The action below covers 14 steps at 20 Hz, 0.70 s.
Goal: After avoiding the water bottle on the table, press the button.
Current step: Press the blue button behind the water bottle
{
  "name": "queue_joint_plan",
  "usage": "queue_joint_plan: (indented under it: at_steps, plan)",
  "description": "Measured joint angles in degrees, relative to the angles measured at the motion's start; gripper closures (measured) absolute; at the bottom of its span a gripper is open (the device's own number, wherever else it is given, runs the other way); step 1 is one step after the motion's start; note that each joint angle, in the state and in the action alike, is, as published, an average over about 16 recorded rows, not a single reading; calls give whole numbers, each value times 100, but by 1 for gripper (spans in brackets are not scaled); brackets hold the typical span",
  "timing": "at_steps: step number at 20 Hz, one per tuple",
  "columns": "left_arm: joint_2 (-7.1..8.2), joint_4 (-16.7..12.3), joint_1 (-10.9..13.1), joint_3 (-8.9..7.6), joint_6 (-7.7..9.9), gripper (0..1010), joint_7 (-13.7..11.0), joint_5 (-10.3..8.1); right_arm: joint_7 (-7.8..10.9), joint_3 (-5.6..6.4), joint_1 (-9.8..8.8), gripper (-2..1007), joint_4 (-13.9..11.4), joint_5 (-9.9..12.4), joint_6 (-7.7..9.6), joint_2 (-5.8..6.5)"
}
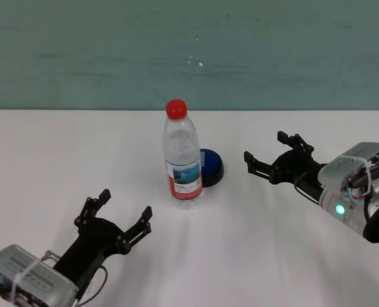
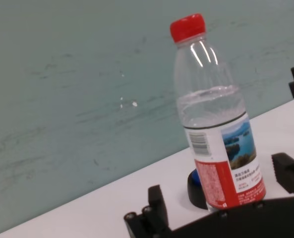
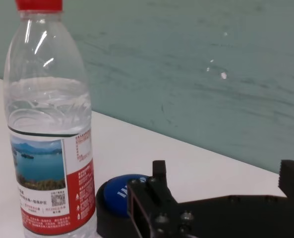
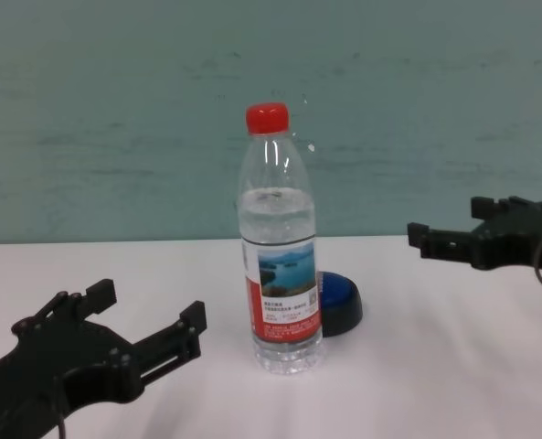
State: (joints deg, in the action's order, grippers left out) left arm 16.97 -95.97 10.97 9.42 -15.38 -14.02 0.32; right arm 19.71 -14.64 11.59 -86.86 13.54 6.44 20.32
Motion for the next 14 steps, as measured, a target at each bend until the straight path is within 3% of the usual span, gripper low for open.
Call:
queue_joint_plan:
  at_steps: [7, 14]
  plan:
    - [0, 0, 0, 0, 0, 10, 0, 0, 159, -218, 400, 2, 414, 21, 4, -30]
    - [0, 0, 0, 0, 0, 10, 0, 0, 213, -383, 572, 2, 606, 18, -31, -80]
